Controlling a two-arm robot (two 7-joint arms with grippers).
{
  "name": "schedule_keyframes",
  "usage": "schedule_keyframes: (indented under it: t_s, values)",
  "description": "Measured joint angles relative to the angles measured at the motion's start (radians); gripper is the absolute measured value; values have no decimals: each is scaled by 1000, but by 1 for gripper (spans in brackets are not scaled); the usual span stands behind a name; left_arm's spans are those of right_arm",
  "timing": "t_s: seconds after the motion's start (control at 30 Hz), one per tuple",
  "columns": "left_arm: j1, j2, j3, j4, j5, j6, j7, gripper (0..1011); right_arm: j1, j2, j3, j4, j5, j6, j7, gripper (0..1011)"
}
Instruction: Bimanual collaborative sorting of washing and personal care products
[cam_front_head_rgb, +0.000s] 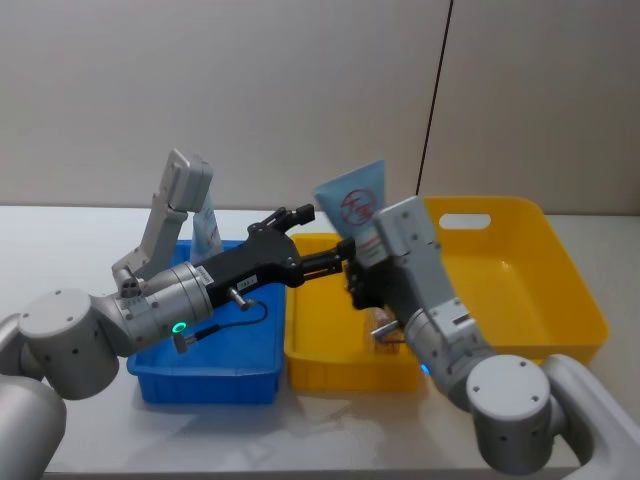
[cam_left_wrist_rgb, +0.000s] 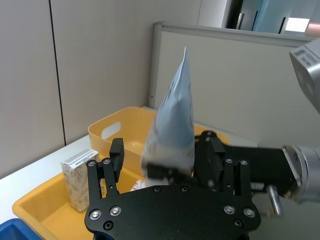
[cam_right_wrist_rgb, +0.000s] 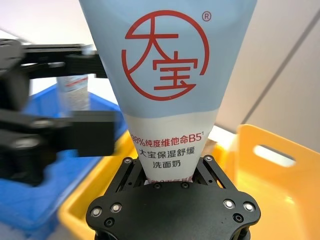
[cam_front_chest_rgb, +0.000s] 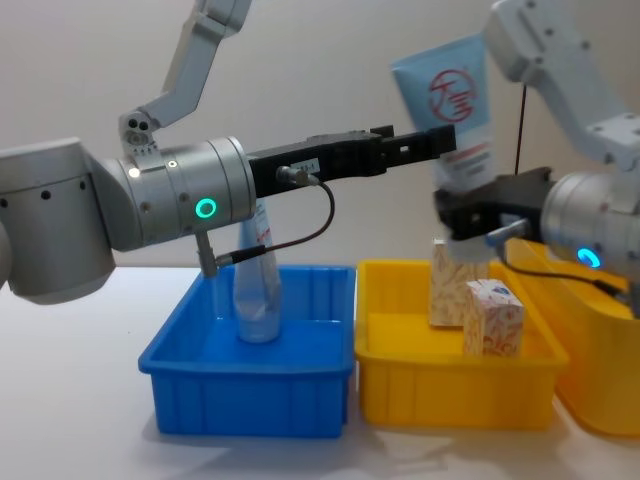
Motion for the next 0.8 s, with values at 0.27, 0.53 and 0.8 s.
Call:
schedule_keyframes:
  t_s: [0.27, 0.53, 0.8]
  values:
    - [0, 0, 0, 0, 0, 0, 0, 1002, -20, 3, 67, -25, -2, -7, -65, 257]
    - [0, 0, 0, 0, 0, 0, 1, 1001, -39, 3, 139, -50, 1, -7, -124, 257]
    - [0, 0, 0, 0, 0, 0, 1, 1001, -64, -3, 227, -76, 23, 25, -184, 249]
